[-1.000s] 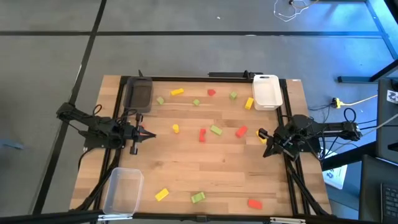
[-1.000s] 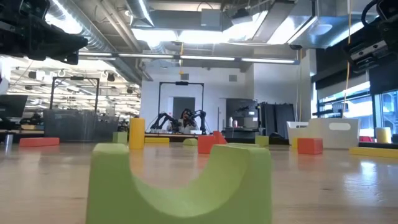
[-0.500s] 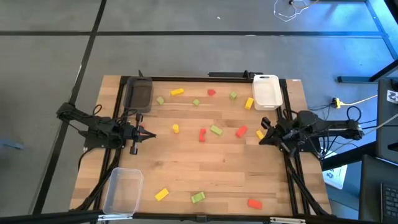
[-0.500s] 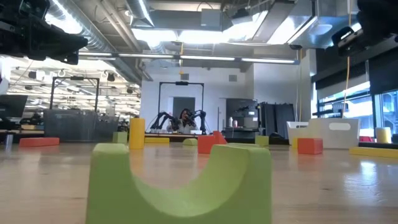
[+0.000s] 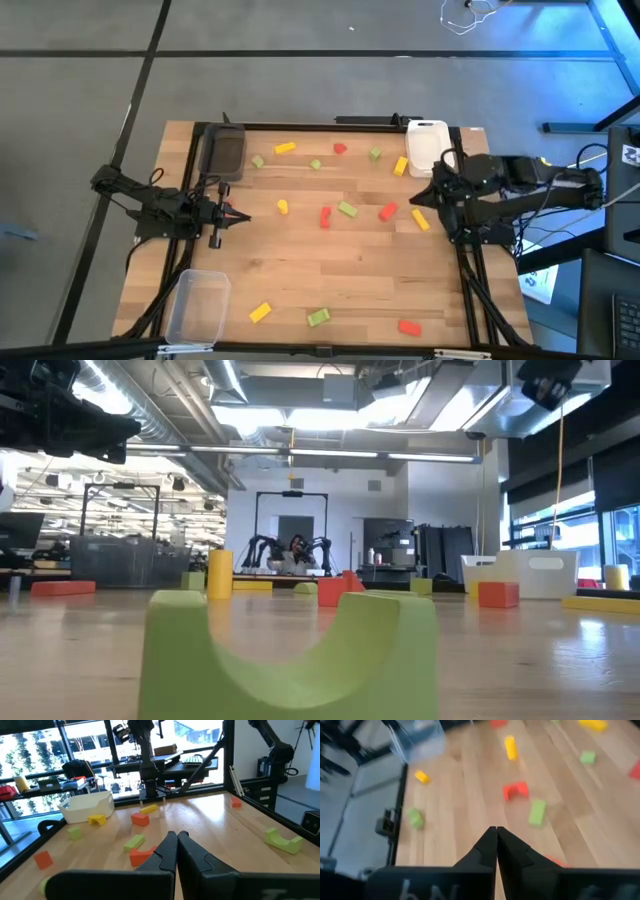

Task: Sort & place blocks by color
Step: Put the orange block into the white bin

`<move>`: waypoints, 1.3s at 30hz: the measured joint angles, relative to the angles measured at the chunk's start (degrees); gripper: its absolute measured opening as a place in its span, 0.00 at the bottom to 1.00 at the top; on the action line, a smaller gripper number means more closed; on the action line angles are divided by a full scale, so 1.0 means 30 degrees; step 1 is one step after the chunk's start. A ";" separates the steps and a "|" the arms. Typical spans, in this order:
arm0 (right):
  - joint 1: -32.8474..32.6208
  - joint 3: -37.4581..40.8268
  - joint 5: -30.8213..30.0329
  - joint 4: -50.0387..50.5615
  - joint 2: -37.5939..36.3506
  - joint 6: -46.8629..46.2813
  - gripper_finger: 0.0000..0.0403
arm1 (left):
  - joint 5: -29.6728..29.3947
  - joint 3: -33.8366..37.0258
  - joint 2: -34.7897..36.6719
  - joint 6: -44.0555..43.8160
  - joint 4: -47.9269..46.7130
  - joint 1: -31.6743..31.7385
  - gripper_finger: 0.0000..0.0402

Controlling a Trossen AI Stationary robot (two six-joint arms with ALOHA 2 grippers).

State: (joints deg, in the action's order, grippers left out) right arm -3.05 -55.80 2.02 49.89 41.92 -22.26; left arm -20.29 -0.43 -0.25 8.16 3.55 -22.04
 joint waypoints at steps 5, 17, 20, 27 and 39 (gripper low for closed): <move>0.0081 -0.3331 -0.0008 0.3992 0.2814 0.0187 0.10 | 0.0007 0.0000 0.0001 0.0000 0.0000 0.0000 0.00; 0.0102 -0.5563 -0.0804 0.7598 0.6938 0.4852 0.33 | 0.0007 0.0000 0.0000 -0.0001 0.0000 0.0001 0.00; 0.0102 -0.5563 -0.0809 0.7637 0.7588 0.6988 0.37 | 0.0007 0.0000 0.0000 -0.0003 0.0000 0.0003 0.00; 0.0102 -0.5563 -0.0805 0.7623 0.9321 1.0952 0.40 | 0.0001 0.0000 0.0000 0.0000 0.0000 0.0000 0.00; 0.0102 -0.5567 -0.0801 0.7001 1.0645 1.2563 0.40 | 0.0000 0.0000 0.0000 0.0000 0.0000 0.0007 0.00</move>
State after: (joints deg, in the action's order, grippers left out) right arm -2.74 -72.50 -0.38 70.89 73.86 15.43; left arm -20.29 -0.43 -0.25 8.16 3.55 -22.02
